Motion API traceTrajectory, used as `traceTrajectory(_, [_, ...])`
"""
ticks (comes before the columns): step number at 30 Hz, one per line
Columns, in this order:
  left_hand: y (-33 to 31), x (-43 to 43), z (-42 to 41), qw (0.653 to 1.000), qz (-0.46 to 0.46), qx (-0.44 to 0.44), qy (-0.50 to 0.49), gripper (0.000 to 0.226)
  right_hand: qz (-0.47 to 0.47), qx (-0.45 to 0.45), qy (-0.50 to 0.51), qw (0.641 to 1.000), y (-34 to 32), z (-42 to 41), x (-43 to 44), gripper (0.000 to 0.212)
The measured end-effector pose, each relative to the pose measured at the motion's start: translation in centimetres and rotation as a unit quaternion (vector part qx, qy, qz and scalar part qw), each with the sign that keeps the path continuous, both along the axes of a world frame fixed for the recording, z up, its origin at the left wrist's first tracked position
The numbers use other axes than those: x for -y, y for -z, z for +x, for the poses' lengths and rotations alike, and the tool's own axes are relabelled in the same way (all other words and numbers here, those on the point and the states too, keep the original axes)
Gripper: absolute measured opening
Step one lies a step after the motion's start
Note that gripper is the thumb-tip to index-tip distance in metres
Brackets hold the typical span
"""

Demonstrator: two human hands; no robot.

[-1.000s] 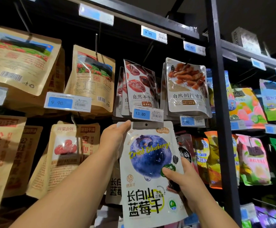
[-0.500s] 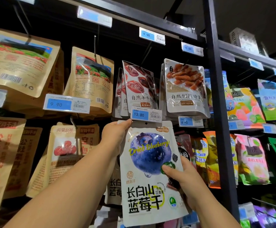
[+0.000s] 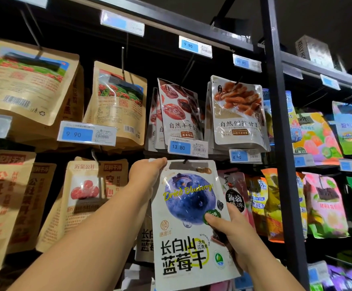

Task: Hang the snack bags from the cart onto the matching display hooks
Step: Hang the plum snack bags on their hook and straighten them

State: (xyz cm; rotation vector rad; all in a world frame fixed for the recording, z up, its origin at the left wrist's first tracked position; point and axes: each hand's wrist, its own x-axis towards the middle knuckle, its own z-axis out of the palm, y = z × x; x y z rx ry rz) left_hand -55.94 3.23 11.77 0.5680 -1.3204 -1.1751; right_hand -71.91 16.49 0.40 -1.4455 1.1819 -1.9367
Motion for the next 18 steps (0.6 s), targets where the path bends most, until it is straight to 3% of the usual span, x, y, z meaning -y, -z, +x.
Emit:
traceTrajectory(9, [2.0, 1.3, -0.5, 0.998, -0.06, 0.003, -0.021, 0.021, -0.012, 0.006, 0.021, 1.0, 0.1, 0.4, 1.3, 0.038])
traceTrajectory(15, [2.8, 1.7, -0.6, 0.999, -0.051, -0.004, -0.018, 0.016, -0.002, 0.014, 0.067, 0.998, 0.4, 0.3, 3.1, 0.034])
traceTrajectory(18, [3.1, 1.9, -0.8, 0.999, -0.041, 0.01, -0.028, 0.028, 0.004, 0.005, 0.106, 0.994, 0.8, -0.1, 4.2, 0.033])
